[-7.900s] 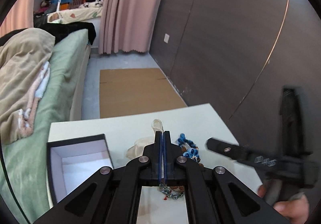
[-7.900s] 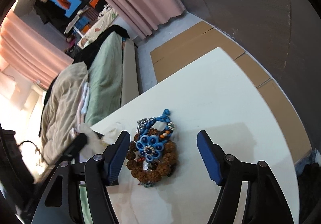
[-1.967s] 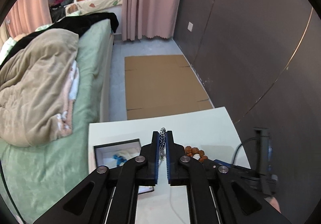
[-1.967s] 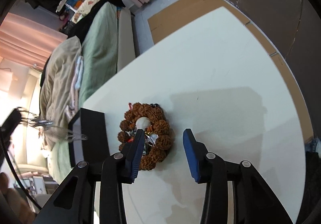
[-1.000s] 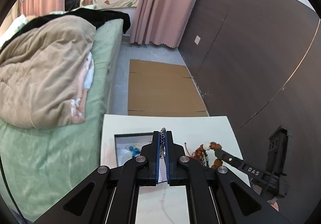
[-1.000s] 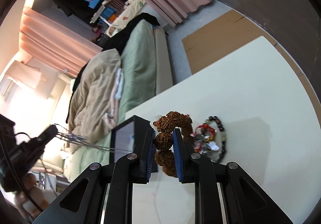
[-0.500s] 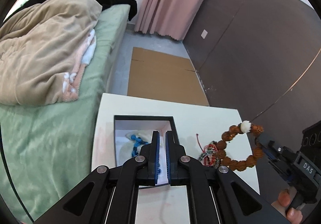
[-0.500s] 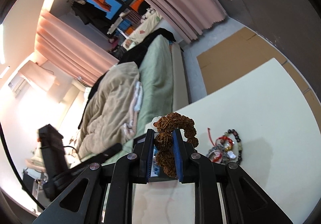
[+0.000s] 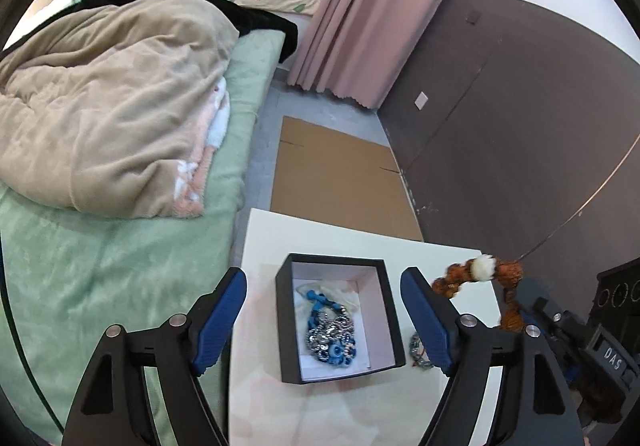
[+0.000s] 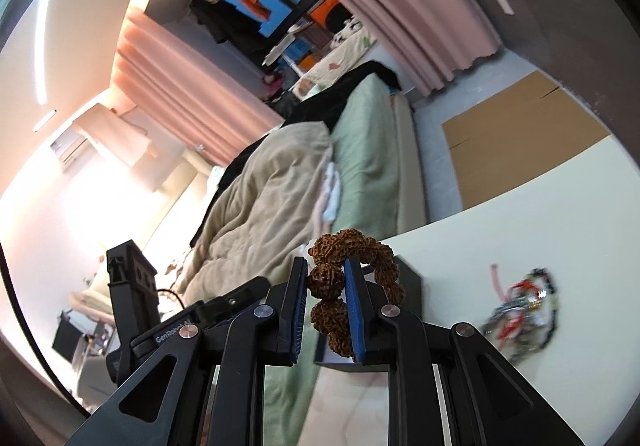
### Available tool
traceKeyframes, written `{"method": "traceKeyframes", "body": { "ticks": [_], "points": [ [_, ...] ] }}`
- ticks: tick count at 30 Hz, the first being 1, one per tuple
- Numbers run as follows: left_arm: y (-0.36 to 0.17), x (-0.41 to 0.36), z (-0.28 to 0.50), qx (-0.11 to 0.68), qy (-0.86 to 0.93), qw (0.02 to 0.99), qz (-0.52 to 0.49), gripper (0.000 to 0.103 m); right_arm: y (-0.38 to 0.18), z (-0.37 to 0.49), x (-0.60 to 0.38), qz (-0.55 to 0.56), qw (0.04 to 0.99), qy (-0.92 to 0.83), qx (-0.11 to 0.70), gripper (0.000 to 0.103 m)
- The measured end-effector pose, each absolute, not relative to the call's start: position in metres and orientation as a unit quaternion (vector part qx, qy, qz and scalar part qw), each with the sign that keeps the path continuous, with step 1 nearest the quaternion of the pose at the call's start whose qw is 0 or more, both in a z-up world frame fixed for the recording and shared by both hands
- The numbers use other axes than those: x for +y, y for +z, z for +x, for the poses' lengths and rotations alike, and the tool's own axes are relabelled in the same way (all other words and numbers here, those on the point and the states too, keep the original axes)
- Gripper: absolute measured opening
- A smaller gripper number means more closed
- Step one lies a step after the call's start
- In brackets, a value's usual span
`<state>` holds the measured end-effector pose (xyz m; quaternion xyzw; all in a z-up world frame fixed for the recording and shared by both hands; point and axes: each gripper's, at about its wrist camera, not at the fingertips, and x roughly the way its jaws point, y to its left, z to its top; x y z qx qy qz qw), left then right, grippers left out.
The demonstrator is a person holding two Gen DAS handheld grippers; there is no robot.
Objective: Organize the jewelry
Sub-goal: 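Drop the silver chain into the box with the left tool while the right places the brown bracelet in, then move the left tool to the remaining bracelets and grasp the grey bead bracelet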
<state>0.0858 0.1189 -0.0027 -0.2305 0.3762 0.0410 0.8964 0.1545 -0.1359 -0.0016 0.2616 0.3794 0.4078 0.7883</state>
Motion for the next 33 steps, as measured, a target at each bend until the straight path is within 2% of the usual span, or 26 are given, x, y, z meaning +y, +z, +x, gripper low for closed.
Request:
{"method": "traceKeyframes", "body": {
  "ticks": [4,8,9,10,12,29,33],
  "points": [
    [-0.002,0.131,0.082,0.371,0.047,0.895,-0.243,0.087,-0.007,0.153,-0.111,0.259,0.775,0.427,0.388,0.020],
    [-0.003,0.144,0.080,0.365,0.054,0.891,-0.264,0.088,-0.013,0.154,-0.092,0.261,0.765,0.438,0.394,0.021],
    [-0.004,0.146,0.080,0.365,0.054,0.890,-0.268,0.088,-0.017,0.157,-0.085,0.249,0.767,0.427,0.409,0.023],
    [-0.005,0.146,0.080,0.366,0.053,0.889,-0.269,0.088,-0.023,0.160,-0.080,0.237,0.766,0.415,0.429,0.042],
    [-0.006,0.144,0.081,0.369,0.050,0.890,-0.265,0.088,-0.035,0.166,-0.079,0.216,0.776,0.371,0.462,0.066],
    [-0.008,0.096,0.096,0.386,0.018,0.894,-0.227,0.088,-0.021,0.160,-0.178,0.224,0.821,0.282,0.442,0.068],
    [-0.009,0.075,0.101,0.393,0.003,0.895,-0.210,0.088,-0.022,0.161,-0.196,0.222,0.828,0.257,0.447,0.077]
  ]
}}
